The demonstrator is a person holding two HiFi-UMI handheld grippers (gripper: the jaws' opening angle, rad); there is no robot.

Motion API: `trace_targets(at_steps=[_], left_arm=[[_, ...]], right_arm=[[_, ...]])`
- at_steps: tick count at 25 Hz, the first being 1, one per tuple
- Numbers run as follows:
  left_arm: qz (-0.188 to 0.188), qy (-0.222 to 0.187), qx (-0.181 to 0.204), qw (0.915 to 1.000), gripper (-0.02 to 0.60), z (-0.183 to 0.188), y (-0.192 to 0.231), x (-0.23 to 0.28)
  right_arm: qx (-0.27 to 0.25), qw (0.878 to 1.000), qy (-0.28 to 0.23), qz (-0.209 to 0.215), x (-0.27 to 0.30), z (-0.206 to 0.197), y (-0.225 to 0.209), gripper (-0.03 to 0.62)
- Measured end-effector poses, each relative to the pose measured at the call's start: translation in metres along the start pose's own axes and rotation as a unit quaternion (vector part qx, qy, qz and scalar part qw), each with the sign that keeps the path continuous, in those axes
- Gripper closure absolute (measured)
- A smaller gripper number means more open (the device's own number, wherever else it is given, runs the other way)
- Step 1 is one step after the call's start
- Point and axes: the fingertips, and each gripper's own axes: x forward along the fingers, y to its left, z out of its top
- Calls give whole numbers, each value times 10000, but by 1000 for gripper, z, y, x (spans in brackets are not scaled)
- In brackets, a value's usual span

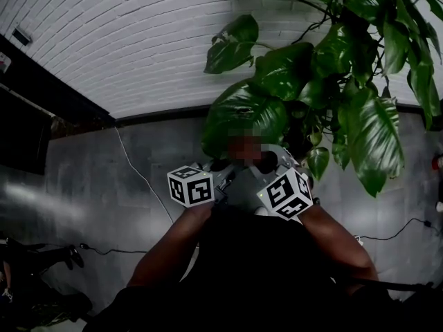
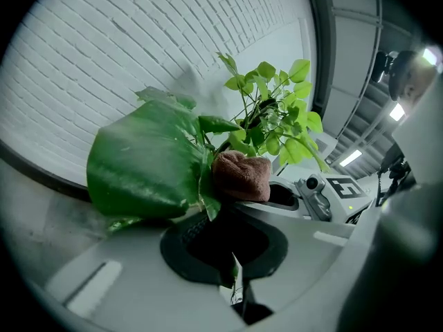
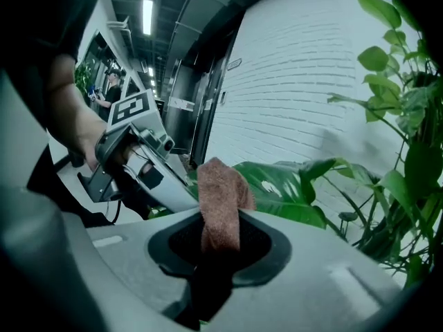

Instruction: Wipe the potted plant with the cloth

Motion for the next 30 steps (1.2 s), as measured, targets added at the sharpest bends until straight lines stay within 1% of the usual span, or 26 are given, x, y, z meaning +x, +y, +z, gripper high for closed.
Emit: trace_targets(at_steps=[5,8,11,13,16,18,20,21,23,26,28,30], left_arm=[[2,55,83,10000,563,-1,3,-1],[-35,33,90,9999,563,0,3,-1],[-27,52,157,9999,563,0,5,-2],[-41,57,175,9998,563,0,7,-3],[-113,34,165,9998,563,0,5,-3],[-127,9,185,9997,563,-2,5,-2],[-133,-13,196,9997,563,-5,6,0],[-141,-22,182,9997,563,-6,6,0],[-161,-46,147,9998,563,-7,8,1],[-134,-53,157,9998,563,-8,11,1],[-97,-43,204,9997,563,-9,12,0],[-61,-32,296,9995,563,-9,13,-1]], right_arm=[[293,9980,-23,564,0,5,13,526],[383,9972,-53,643,0,7,13,525],[275,9978,-39,609,-1,9,12,526],[46,9991,-27,415,-5,16,5,525],[-412,9989,-92,-202,-14,35,-20,525],[-748,9946,-39,-712,-12,41,-44,526],[-1117,9866,240,-1167,0,36,-72,525],[-1275,9820,432,-1325,8,30,-85,525],[-1454,9751,778,-1481,24,18,-108,525],[-1501,9706,1009,-1590,37,11,-131,525],[-1454,9702,1046,-1630,40,12,-139,525],[-1375,9728,1080,-1521,45,10,-138,525]])
